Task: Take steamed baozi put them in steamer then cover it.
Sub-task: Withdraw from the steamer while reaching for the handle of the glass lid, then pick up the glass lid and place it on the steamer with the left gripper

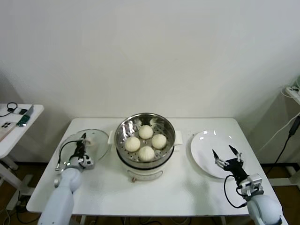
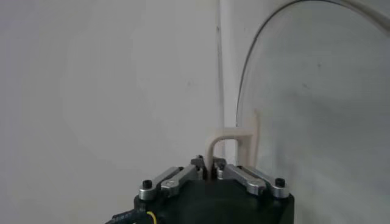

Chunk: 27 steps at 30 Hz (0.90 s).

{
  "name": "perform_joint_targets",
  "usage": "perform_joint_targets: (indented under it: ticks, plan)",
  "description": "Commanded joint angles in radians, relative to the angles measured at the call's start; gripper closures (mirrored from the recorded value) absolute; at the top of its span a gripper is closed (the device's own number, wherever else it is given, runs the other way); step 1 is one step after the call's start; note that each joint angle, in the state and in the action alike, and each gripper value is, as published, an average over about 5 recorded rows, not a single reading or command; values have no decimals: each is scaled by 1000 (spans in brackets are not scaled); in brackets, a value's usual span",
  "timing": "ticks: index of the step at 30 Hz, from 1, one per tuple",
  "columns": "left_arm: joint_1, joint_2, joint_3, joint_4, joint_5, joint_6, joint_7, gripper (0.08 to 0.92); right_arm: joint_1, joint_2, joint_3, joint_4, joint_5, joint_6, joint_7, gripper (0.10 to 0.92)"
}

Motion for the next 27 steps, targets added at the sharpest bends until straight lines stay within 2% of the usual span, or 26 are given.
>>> perform_joint_targets:
  ticks: [1, 20, 27]
  plan:
    - [88, 50, 7, -170, -49, 55, -1, 845, 8, -2, -1, -7, -2, 3, -1, 203]
    - [445, 180, -46, -758, -127, 404, 5, 849, 48, -28, -13, -45, 3, 18, -10, 203]
    - [506, 226, -31, -946, -185, 501, 29, 849, 57, -26, -15, -68, 3, 28, -18, 203]
